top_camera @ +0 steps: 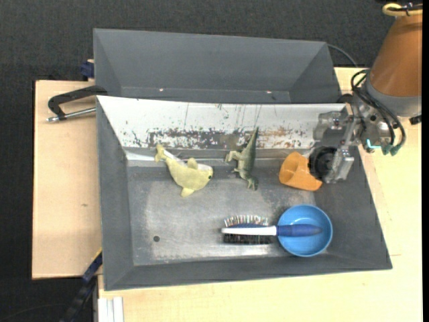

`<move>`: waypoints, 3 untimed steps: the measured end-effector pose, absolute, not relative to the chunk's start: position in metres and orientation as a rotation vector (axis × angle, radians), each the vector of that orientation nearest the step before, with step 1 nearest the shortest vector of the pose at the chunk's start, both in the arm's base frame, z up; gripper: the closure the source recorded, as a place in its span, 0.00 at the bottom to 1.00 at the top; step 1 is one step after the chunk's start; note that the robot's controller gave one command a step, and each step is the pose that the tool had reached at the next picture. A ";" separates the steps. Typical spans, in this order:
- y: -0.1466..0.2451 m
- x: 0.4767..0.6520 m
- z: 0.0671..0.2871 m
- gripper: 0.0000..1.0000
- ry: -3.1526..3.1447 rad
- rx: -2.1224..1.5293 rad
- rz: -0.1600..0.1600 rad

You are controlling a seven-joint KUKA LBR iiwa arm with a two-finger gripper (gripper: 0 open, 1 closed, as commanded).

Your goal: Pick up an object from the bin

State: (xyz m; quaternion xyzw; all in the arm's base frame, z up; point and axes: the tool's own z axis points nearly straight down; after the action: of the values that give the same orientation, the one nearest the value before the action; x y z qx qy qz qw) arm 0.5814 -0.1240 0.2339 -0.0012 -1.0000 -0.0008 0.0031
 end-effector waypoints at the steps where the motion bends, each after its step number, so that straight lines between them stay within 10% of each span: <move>1: -0.100 0.577 0.162 0.00 -3.128 -0.211 -0.005; 3: -0.130 0.578 0.078 0.00 -3.166 -0.114 -0.001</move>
Offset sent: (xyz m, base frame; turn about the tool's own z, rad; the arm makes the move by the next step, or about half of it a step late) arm -0.0040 0.0220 -0.0691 0.1337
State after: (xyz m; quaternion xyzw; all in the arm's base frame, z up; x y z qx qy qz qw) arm 0.5782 -0.1298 0.0780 -0.0361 -0.9993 -0.0002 -0.0133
